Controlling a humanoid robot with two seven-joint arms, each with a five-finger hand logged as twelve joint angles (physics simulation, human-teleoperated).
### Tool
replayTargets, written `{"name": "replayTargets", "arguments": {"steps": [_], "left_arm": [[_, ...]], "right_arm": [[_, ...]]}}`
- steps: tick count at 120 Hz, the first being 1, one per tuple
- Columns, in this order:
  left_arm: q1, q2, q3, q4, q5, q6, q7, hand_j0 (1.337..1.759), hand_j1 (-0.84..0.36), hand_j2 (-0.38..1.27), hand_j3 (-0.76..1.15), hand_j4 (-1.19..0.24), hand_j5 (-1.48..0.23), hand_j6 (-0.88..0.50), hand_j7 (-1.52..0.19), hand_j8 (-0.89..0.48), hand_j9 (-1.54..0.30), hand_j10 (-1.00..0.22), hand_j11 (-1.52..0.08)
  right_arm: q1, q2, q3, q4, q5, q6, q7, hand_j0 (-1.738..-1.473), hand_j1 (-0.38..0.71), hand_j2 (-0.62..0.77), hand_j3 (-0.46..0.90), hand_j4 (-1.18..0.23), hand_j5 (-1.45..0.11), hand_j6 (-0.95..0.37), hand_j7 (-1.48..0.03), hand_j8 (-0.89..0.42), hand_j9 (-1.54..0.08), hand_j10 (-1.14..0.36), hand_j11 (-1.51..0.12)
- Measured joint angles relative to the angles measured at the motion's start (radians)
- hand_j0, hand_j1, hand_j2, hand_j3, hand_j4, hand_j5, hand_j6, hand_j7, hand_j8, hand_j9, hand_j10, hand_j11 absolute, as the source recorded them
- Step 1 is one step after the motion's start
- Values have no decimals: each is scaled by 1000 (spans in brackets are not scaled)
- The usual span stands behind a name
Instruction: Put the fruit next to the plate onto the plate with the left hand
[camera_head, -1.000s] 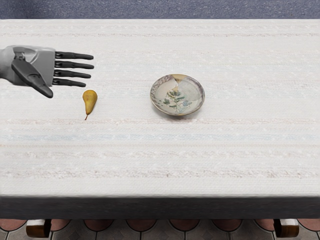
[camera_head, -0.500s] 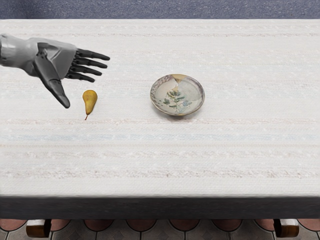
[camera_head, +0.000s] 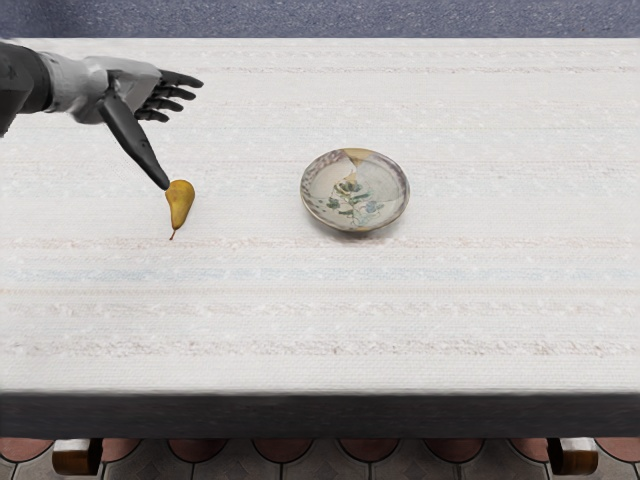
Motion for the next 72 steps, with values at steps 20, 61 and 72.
{"name": "replayTargets", "arguments": {"steps": [20, 61, 72], "left_arm": [[103, -80, 2, 13, 143, 207, 0, 1658, 348, 1, 0, -4, -2, -5, -2, -5, -2, -4, -2], [194, -156, 26, 24, 318, 505, 0, 1658, 347, 2, 0, -5, -4, -6, -4, -6, -4, -5, -4], [193, -185, 50, 33, 361, 550, 0, 1658, 346, 2, 0, -5, -5, -6, -4, -6, -4, -5, -4]], "right_arm": [[1, 0, -4, 0, 0, 0, 0, -1658, -349, 0, 0, -1, 0, -1, 0, -1, 0, 0, 0], [3, 0, -5, 0, 0, 0, 0, -1658, -349, 0, 0, -1, 0, -1, 0, -1, 0, 0, 0], [3, 0, -4, 0, 0, 0, 0, -1658, -349, 0, 0, -1, 0, -1, 0, -1, 0, 0, 0]]}}
